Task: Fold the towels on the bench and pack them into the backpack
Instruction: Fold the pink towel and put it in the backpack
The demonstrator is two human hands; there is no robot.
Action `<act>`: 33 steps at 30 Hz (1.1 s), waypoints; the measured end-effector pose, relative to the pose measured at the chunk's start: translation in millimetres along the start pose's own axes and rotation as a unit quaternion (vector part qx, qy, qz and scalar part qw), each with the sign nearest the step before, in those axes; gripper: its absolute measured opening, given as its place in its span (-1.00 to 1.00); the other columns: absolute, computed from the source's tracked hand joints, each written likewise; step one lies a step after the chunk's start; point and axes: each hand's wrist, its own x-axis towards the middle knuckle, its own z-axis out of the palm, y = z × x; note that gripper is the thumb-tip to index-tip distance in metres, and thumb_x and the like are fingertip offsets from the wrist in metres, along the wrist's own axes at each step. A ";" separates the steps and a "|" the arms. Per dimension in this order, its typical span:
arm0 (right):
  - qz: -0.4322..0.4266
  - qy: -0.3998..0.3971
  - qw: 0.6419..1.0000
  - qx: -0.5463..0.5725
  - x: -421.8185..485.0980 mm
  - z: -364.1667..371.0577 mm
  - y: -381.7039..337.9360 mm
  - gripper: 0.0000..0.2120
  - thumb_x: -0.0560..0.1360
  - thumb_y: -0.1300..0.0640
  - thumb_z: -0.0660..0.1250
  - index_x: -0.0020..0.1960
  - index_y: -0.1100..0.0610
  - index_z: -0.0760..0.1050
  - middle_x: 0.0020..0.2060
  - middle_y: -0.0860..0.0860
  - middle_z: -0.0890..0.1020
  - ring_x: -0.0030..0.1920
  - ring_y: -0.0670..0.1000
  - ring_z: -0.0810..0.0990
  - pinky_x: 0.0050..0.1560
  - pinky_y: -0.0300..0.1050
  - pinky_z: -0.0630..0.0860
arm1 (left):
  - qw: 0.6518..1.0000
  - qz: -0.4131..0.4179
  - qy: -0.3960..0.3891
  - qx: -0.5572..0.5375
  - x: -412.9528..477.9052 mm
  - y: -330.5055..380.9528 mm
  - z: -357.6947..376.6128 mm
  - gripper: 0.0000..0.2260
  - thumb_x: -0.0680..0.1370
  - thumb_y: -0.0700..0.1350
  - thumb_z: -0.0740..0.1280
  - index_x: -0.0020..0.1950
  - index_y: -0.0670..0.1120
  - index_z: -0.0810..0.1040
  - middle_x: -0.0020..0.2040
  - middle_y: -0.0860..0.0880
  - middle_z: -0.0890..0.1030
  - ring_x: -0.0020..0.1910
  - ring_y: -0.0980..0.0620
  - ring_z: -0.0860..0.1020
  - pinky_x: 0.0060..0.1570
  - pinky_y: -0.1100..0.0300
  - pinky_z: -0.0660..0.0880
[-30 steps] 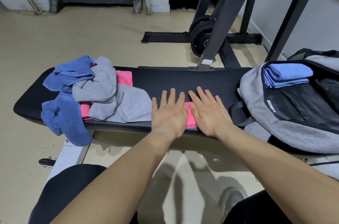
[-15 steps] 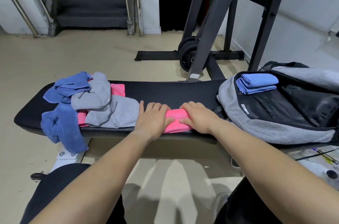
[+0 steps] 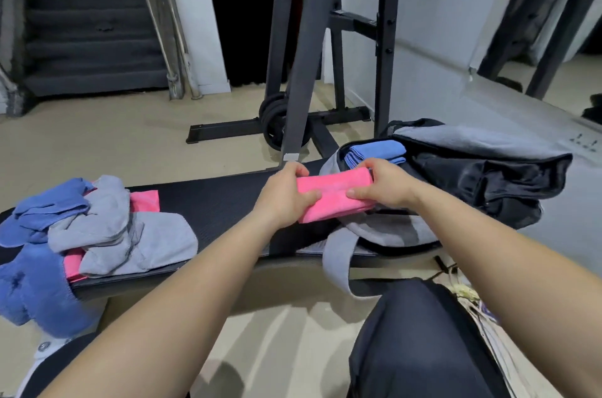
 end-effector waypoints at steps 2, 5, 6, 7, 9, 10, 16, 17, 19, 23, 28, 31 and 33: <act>0.028 0.045 0.999 0.003 0.8 -16.9 18.7 -0.43 0.37 -0.12 0.56 0.25 0.11 0.47 0.08 0.00 0.60 0.07 0.04 0.58 0.12 -0.04 0.50 | 0.999 0.019 -0.006 -0.035 10.5 20.3 13.2 -0.58 0.53 -0.06 0.41 0.34 -0.06 0.39 0.28 -0.03 0.51 0.25 -0.05 0.46 0.14 0.17 0.36; 0.054 0.092 0.994 0.016 7.6 -32.4 43.6 -0.59 0.39 -0.11 0.54 0.08 0.14 0.56 -0.04 0.01 0.66 -0.03 0.05 0.62 0.02 -0.03 0.53 | 0.997 0.005 0.002 -0.074 25.2 43.4 35.6 -0.58 0.52 -0.10 0.40 0.34 -0.09 0.38 0.23 -0.05 0.50 0.17 -0.05 0.48 0.07 0.16 0.38; 0.058 0.100 0.993 0.017 9.8 -34.8 50.3 -0.69 0.44 -0.06 0.52 0.00 0.14 0.57 -0.11 0.01 0.66 -0.07 0.07 0.61 -0.06 -0.05 0.50 | 0.996 -0.014 0.009 -0.086 30.5 49.5 43.9 -0.57 0.51 -0.08 0.43 0.33 -0.09 0.39 0.20 -0.05 0.50 0.12 -0.03 0.47 0.04 0.18 0.37; 0.060 0.107 0.992 0.017 12.6 -35.9 56.7 -0.76 0.48 -0.01 0.48 -0.05 0.14 0.55 -0.15 0.01 0.64 -0.09 0.08 0.60 -0.11 -0.07 0.44 | 0.995 -0.038 0.017 -0.091 36.3 55.1 51.9 -0.55 0.50 -0.05 0.46 0.32 -0.10 0.40 0.17 -0.06 0.49 0.08 -0.03 0.47 0.01 0.18 0.37; 0.067 0.116 0.991 0.004 21.2 -34.8 70.7 -0.81 0.55 0.04 0.39 0.01 0.17 0.55 -0.04 0.09 0.66 -0.01 0.14 0.59 -0.08 -0.09 0.39 | 0.993 -0.081 0.033 -0.083 48.7 66.0 68.6 -0.55 0.48 0.00 0.50 0.26 -0.14 0.46 0.11 -0.05 0.49 0.04 -0.05 0.49 -0.01 0.14 0.40; 0.072 0.122 0.990 -0.010 26.2 -34.0 77.8 -0.76 0.57 0.04 0.36 0.11 0.20 0.54 0.07 0.14 0.65 0.08 0.18 0.58 -0.03 -0.08 0.40 | 0.992 -0.092 0.042 -0.074 54.2 72.3 76.5 -0.57 0.47 0.01 0.51 0.21 -0.15 0.49 0.06 -0.04 0.50 0.03 -0.06 0.50 -0.02 0.12 0.43; 0.128 0.130 0.980 -0.080 60.1 -36.7 119.3 -0.66 0.59 0.04 0.32 0.22 0.28 0.45 0.19 0.23 0.58 0.23 0.25 0.52 0.09 -0.01 0.42 | 0.996 -0.084 0.029 -0.005 89.1 94.8 125.1 -0.71 0.51 -0.01 0.47 0.08 -0.16 0.53 -0.02 -0.08 0.60 -0.04 -0.08 0.56 -0.15 0.13 0.42; 0.132 0.139 0.978 -0.086 67.0 -37.0 125.7 -0.67 0.58 0.04 0.34 0.19 0.27 0.46 0.17 0.23 0.59 0.21 0.25 0.53 0.04 -0.01 0.42 | 0.996 -0.081 0.032 0.008 95.8 94.8 133.1 -0.70 0.51 -0.01 0.47 0.09 -0.17 0.52 0.02 -0.13 0.61 0.01 -0.13 0.59 -0.11 0.10 0.47; 0.140 0.157 0.973 -0.096 81.0 -36.0 135.3 -0.69 0.56 0.03 0.37 0.14 0.25 0.46 0.13 0.23 0.60 0.16 0.25 0.54 -0.05 -0.04 0.39 | 0.996 -0.065 0.039 0.045 106.7 95.0 145.8 -0.68 0.52 -0.02 0.46 0.13 -0.18 0.48 0.08 -0.19 0.60 0.09 -0.23 0.58 -0.09 0.06 0.47; 0.158 0.145 0.970 -0.115 95.9 -22.0 144.0 -0.66 0.56 0.01 0.37 0.17 0.24 0.43 0.18 0.24 0.54 0.19 0.27 0.54 0.03 0.03 0.47 | 0.978 0.013 0.047 0.202 115.9 87.8 161.9 -0.59 0.54 0.06 0.41 0.22 -0.16 0.38 0.14 -0.18 0.60 0.13 -0.25 0.60 -0.07 -0.01 0.49; 0.008 0.242 0.917 -0.317 83.5 -17.1 147.9 -0.70 0.58 0.02 0.24 0.27 0.10 0.45 0.18 0.11 0.47 0.11 0.19 0.48 -0.05 0.06 0.48 | 0.909 0.140 0.124 0.373 125.4 75.1 160.1 -0.51 0.44 0.25 0.41 0.13 -0.09 0.43 0.06 -0.09 0.53 0.04 -0.12 0.51 -0.16 0.03 0.38; -0.138 0.097 0.933 -0.317 75.1 -24.8 151.0 -0.55 0.52 -0.18 0.24 0.37 -0.08 0.43 0.25 0.01 0.48 0.18 0.13 0.47 0.15 0.09 0.50 | 0.880 0.232 0.136 0.391 142.7 65.2 151.4 -0.52 0.48 0.27 0.33 0.20 -0.05 0.45 0.17 -0.07 0.49 0.14 -0.10 0.46 0.08 0.00 0.35; -0.149 0.007 0.927 -0.344 73.9 -24.6 154.4 -0.38 0.48 -0.31 0.25 0.50 -0.16 0.30 0.39 0.00 0.41 0.32 0.13 0.41 0.30 0.11 0.45 | 0.884 0.250 0.099 0.382 155.0 57.5 144.4 -0.55 0.56 0.24 0.20 0.31 -0.03 0.44 0.31 -0.04 0.47 0.32 -0.07 0.39 0.28 -0.02 0.28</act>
